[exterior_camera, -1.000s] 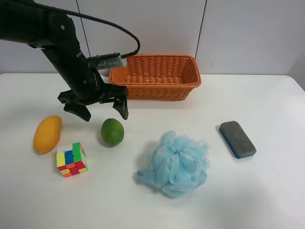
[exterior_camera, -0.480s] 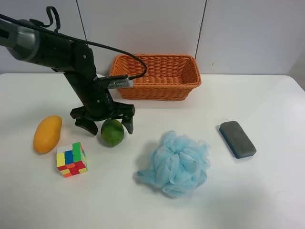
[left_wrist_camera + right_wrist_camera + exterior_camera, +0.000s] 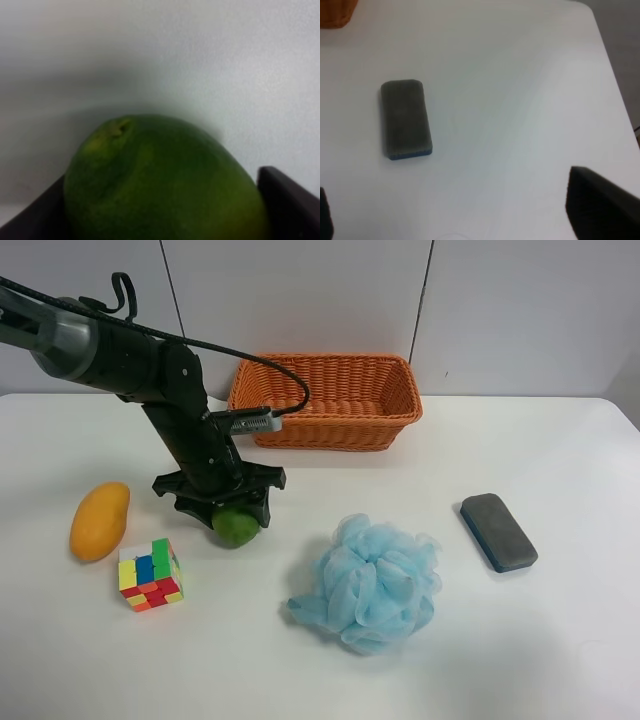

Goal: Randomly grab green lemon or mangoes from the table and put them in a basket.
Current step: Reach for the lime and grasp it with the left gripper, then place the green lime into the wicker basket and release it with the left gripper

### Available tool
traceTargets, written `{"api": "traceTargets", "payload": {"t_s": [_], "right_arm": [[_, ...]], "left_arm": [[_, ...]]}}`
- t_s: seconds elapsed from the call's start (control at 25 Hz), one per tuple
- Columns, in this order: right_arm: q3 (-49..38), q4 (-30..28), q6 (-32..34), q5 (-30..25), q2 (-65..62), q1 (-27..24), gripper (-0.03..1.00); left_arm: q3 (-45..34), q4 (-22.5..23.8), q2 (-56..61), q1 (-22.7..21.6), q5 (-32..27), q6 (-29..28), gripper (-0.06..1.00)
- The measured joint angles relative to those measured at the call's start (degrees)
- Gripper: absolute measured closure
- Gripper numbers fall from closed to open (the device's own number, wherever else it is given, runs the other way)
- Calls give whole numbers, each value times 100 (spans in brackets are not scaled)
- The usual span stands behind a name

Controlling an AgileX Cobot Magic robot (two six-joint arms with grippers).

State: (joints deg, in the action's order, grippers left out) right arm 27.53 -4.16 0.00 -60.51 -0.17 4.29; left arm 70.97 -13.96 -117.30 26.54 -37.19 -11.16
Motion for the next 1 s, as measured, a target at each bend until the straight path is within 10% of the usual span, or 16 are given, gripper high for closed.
{"api": "traceTargets", "payload": {"t_s": [0.64,1.0], "right_arm": [[0,0,0,0,0,0,5],[0,0,0,0,0,0,5]], "left_arm": [[33,14,818,0,-167,28,29],[1651,735,1297,0,639,107,29]]}}
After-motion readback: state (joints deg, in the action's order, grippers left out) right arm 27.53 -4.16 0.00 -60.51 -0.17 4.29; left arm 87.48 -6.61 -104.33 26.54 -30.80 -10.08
